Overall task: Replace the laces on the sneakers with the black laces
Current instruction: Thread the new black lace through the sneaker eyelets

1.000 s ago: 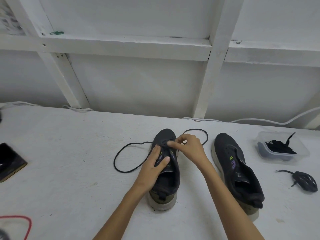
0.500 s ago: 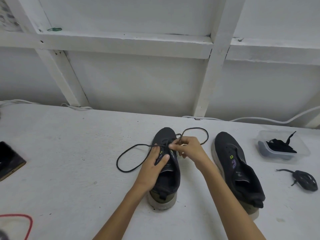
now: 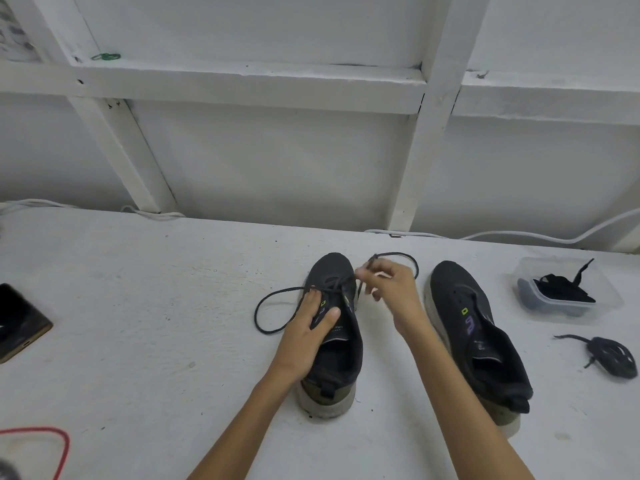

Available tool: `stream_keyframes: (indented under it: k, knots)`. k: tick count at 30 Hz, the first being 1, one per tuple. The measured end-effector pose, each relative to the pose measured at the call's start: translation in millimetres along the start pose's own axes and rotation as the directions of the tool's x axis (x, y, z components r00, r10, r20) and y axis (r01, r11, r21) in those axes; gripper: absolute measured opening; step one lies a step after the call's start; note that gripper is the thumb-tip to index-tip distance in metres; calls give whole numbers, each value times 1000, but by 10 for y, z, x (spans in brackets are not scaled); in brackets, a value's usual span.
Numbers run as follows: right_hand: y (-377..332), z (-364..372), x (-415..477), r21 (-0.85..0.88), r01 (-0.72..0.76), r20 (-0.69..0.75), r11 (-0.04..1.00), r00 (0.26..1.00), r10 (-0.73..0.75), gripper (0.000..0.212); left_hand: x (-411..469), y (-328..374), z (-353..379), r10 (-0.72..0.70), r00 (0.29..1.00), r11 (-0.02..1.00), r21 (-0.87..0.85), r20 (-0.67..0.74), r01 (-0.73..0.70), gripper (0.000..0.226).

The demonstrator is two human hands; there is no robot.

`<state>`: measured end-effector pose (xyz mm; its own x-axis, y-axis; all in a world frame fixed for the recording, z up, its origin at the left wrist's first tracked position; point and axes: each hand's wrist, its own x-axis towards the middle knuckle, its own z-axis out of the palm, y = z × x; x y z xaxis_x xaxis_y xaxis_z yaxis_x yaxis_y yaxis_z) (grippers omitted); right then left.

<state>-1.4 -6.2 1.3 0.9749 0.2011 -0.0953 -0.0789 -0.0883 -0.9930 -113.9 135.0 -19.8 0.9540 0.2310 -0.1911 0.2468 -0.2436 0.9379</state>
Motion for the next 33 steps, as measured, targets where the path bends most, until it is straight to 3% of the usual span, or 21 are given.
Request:
stream_keyframes:
  k: [3,5,7,8,10,11,14,17,19,21,23,26,29,31,33]
  knots:
    - [-165,-167,109,452,10,-149,892,987,65,8,-3,-3,3,0,1000,1000,-24,-9,-1,60]
    - [-197,-206,116,554,-28,-108,832,989,105,8,-6,5,5,-7,1000,1000,-13,-9,7,61]
    - [-128,-140,72,407,-119,-12,906,991,136,11,-3,12,7,-13,1000,1000,9,-2,13,61]
    - [-70,-78,25,246,-147,40,958,989,142,12,0,13,8,-12,1000,1000,21,-3,12,61]
    - [51,37,-84,-54,-114,142,992,982,121,17,6,15,8,-7,1000,999,37,-10,7,60]
    - [94,71,-113,-106,-79,163,991,982,96,20,4,18,7,-7,1000,999,38,-11,7,60]
    - [42,27,-68,-25,-11,22,1000,1000,12,17,0,16,4,-13,1000,1000,20,-5,13,61]
    - [-107,-118,91,297,34,-242,954,969,41,11,1,9,4,-26,1000,1000,11,0,26,64]
    - [-129,-165,122,416,66,-305,907,950,71,11,3,3,3,-33,999,999,-6,-6,33,63]
    - [-76,-112,53,360,-6,-235,933,967,96,13,-6,10,4,-23,1000,1000,-14,-14,23,60]
    - [6,4,-92,154,-89,-83,984,991,102,13,-8,18,6,-6,1000,1000,4,-14,6,57]
    - [106,118,-197,-44,-11,71,999,997,15,13,-12,37,9,4,1000,999,32,-7,-3,54]
    - [36,65,-88,-33,35,-86,999,996,-37,17,-15,31,5,-3,1000,1000,23,-7,3,58]
    - [-59,-37,27,144,17,-271,989,962,23,16,-10,25,4,-14,1000,1000,17,-8,14,61]
    - [-123,-116,88,284,18,-355,959,931,88,14,-2,17,10,-24,1000,1000,17,-7,24,63]
